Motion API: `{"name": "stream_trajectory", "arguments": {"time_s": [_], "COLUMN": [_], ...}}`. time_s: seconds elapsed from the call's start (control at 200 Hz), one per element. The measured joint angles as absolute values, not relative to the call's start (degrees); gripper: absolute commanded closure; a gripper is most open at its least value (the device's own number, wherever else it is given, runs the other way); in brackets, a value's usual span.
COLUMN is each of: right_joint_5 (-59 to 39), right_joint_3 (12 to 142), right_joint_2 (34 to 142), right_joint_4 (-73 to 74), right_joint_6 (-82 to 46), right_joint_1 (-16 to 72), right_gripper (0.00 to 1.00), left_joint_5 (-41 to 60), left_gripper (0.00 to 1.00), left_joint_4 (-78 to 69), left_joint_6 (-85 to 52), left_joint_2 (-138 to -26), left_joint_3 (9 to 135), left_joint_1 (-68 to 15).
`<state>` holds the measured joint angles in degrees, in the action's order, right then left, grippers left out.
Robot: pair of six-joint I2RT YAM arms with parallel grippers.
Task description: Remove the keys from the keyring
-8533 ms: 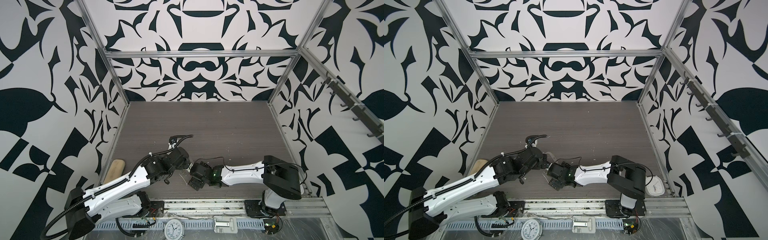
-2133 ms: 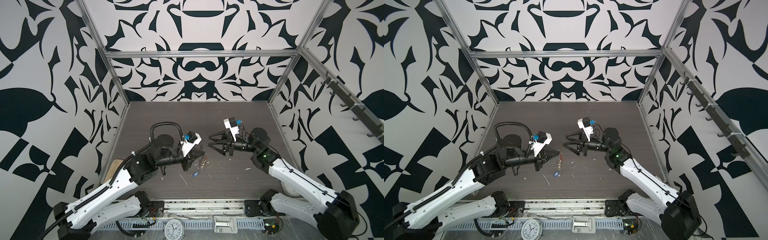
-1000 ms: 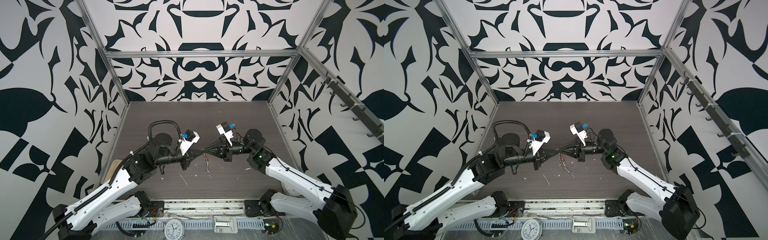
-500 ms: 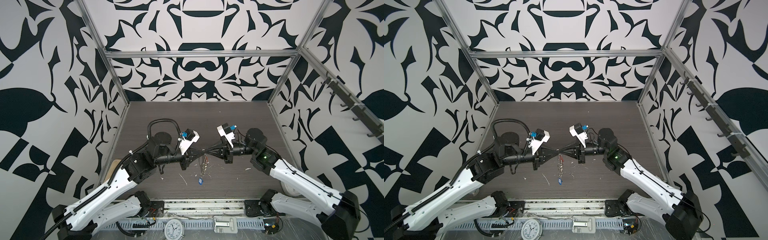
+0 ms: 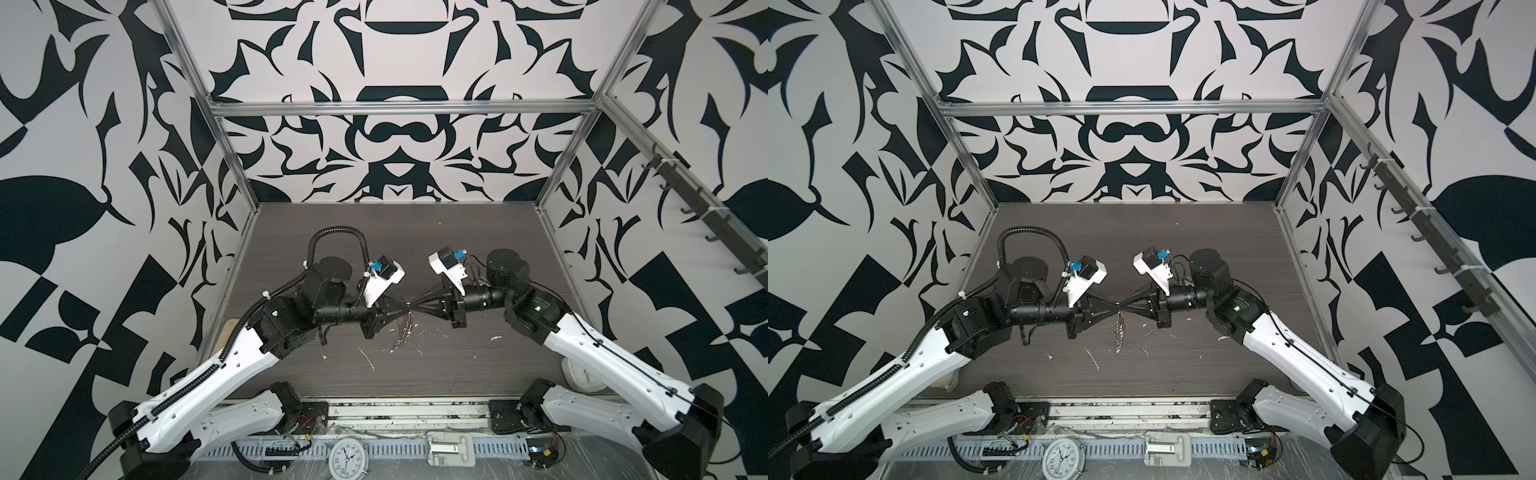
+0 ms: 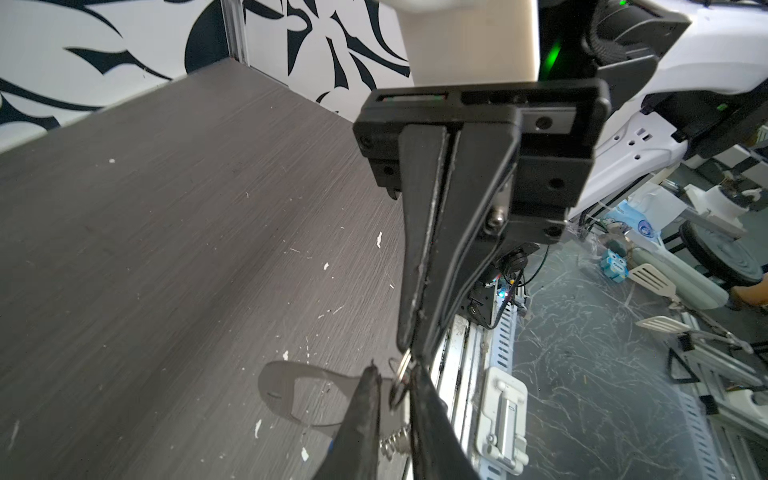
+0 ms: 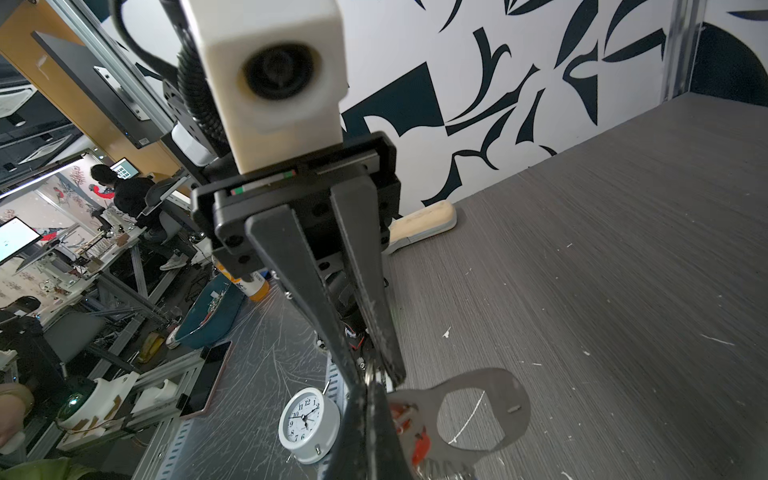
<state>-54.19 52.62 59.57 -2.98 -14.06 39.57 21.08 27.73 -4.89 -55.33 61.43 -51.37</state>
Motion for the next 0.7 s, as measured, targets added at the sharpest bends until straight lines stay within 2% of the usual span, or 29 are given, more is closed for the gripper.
{"name": "stream_trajectory", "arguments": {"time_s": [0.19,0.285,0.33,0.49,0.52,0.585,0.7], "right_joint_5": [-53.8,-53.7,-53.7,-52.9,-52.6,-51.3,-48.8], "right_joint_3": [54.0,54.8,55.3,56.6,56.6,56.6,56.6], "right_joint_2": [60.3,60.8,61.1,62.0,62.0,62.0,61.5], "right_joint_4": [-6.4,-7.9,-8.6,-10.0,-10.1,-9.9,-8.2], "right_joint_6": [-12.1,-11.2,-10.8,-9.2,-9.1,-9.6,-10.9], "right_joint_1": [39.9,40.2,40.3,40.7,40.7,40.9,41.3], "right_gripper": [1.00,1.00,1.00,1.00,0.92,0.68,0.56], "left_joint_5": [21.3,21.2,21.2,20.7,20.4,20.0,18.5], "left_gripper": [0.89,0.90,1.00,1.00,1.00,1.00,1.00], "left_joint_4": [30.1,31.5,32.1,32.9,32.9,32.1,29.1], "left_joint_6": [-4.3,-4.3,-4.2,-4.1,-4.1,-4.1,-4.6], "left_joint_2": [-56.0,-56.3,-56.3,-56.3,-56.2,-55.8,-53.0], "left_joint_3": [62.6,63.4,63.7,64.2,64.2,63.7,60.5], "left_joint_1": [-51.4,-51.4,-51.4,-51.4,-51.4,-51.4,-51.4]}}
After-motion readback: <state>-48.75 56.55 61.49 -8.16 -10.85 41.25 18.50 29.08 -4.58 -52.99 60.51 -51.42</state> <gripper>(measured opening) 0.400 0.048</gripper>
